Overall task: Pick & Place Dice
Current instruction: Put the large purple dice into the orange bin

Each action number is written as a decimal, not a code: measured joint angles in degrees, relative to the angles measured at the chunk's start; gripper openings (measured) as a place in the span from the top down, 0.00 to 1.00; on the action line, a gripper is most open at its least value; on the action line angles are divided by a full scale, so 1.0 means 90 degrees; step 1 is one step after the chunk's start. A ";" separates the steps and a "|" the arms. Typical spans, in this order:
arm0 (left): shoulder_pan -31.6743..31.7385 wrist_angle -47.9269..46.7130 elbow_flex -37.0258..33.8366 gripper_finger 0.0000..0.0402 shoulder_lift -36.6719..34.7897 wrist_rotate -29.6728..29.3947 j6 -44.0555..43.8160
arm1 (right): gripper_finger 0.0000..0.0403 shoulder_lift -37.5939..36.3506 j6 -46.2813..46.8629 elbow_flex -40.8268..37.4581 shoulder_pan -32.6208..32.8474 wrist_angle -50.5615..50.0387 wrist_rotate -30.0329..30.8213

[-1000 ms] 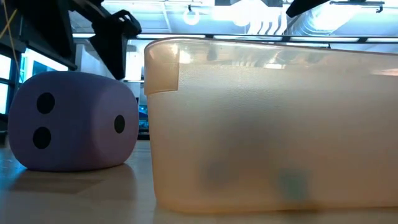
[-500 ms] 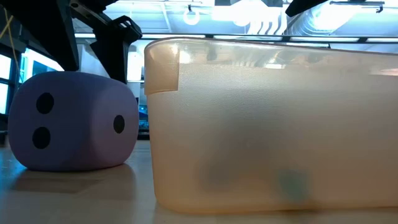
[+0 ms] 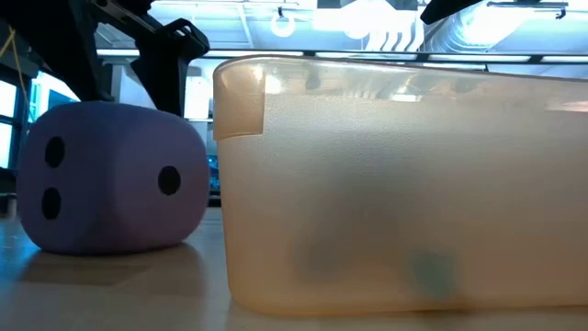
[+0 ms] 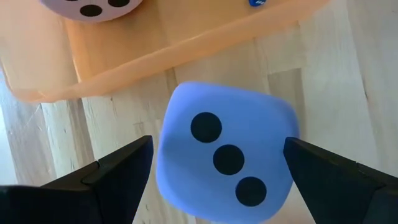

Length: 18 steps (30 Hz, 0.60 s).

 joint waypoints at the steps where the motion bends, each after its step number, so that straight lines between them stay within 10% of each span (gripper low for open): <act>1: 0.0028 -0.0012 0.0000 0.12 0.0000 0.0006 0.0001 | 0.19 0.0000 0.0000 0.0000 0.0000 0.0002 0.0000; 18: 0.0131 -0.0144 0.0005 0.12 -0.0325 0.0258 0.0430 | 0.19 0.0000 0.0000 0.0000 0.0000 0.0020 -0.0005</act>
